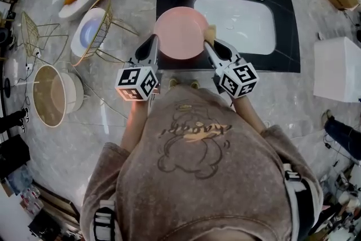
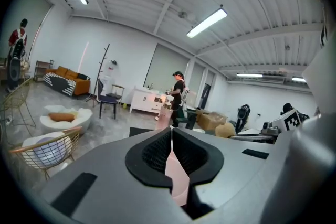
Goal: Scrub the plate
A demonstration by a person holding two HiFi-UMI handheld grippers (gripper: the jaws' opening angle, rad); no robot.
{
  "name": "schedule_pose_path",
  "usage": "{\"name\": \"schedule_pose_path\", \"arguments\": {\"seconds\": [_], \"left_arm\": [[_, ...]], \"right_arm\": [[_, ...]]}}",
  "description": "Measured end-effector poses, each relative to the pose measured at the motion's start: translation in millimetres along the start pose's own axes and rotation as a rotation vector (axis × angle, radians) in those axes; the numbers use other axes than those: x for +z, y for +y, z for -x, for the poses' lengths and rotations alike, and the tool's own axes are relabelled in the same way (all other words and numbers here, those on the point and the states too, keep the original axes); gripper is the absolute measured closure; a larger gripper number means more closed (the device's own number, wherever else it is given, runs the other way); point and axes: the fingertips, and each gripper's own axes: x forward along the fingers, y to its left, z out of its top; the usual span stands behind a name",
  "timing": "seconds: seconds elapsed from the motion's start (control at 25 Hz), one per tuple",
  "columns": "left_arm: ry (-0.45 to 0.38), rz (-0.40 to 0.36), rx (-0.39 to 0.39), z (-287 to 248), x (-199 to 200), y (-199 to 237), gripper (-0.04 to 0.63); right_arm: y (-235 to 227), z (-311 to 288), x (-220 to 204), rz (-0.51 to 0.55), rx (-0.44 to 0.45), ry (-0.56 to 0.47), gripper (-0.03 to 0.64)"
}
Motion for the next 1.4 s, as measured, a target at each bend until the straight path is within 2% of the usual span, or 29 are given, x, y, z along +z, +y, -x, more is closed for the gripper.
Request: {"name": "schedule_pose_path", "arguments": {"seconds": [0.16,0.28,0.48,1.0,1.4], "left_arm": [[0.044,-0.001,-0.03,-14,-9,6,0.569],[0.081,0.005,-0.051,-23,-17,10,0.469],[0.156,-0.012,-0.031,-40,-40,28,0.379],[0.35,0.027,0.046,-95,-131,92,0.378],[0.48,0.049,0.077,-117,-179,113,0.382]], "right_arm": [[-9,-4,-1,-0.009,-0.031,-0.003,0.557],[-12,-7,0,-0.011,-0.043,-0.005,0.558],[-15,-14,1,-0.015,-0.047,-0.002,0.557],[-31,-19,-2,-0.025,-0.089,0.023,0.557],[-43,-18,-6,-0.042,-0.136,0.037,0.557]]}}
